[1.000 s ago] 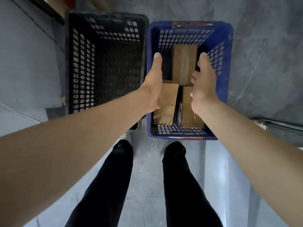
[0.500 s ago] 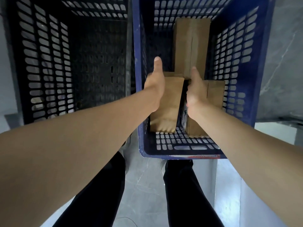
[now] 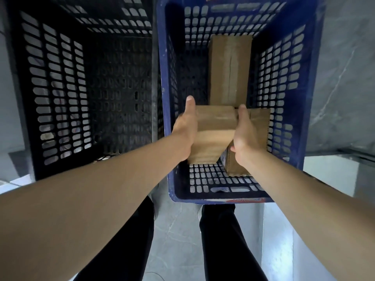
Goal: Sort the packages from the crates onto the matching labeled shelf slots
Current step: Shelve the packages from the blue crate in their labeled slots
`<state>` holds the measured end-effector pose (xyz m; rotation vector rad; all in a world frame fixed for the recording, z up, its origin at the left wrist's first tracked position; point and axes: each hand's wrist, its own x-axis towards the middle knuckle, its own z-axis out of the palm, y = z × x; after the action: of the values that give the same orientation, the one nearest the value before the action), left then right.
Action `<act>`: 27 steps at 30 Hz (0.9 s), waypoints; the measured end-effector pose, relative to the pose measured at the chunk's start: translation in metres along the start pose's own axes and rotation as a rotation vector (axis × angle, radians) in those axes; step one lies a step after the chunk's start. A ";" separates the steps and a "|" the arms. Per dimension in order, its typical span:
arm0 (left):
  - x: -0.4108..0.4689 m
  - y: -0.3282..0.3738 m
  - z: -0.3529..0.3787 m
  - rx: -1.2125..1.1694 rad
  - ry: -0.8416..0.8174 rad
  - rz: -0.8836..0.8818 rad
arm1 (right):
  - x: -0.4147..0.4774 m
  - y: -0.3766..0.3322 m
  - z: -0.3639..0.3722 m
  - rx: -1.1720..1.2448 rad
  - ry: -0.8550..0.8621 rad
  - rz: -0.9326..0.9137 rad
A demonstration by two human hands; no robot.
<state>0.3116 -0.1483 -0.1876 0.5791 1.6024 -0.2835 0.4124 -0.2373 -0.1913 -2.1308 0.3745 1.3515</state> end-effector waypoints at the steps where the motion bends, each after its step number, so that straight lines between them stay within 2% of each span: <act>1: -0.002 -0.005 -0.002 0.027 0.000 0.001 | -0.006 0.000 -0.007 0.011 0.000 0.005; 6: -0.030 -0.017 -0.008 -0.023 0.004 -0.053 | 0.000 0.002 -0.026 0.082 -0.006 0.022; 13: -0.031 -0.009 -0.001 -0.160 -0.018 -0.144 | -0.020 -0.004 -0.020 -0.082 0.008 -0.011; 16: -0.021 -0.011 0.004 -0.155 -0.059 -0.131 | -0.006 0.012 -0.019 -0.094 0.074 0.088; 21: 0.035 -0.041 0.011 -0.118 -0.035 -0.126 | 0.009 0.031 -0.015 -0.160 0.105 0.096; 27: 0.016 -0.034 0.009 -0.134 -0.089 -0.183 | 0.012 0.029 -0.011 0.001 -0.057 0.075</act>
<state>0.3007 -0.1783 -0.2099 0.3136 1.5762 -0.3305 0.4109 -0.2657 -0.2080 -2.0911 0.4360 1.4504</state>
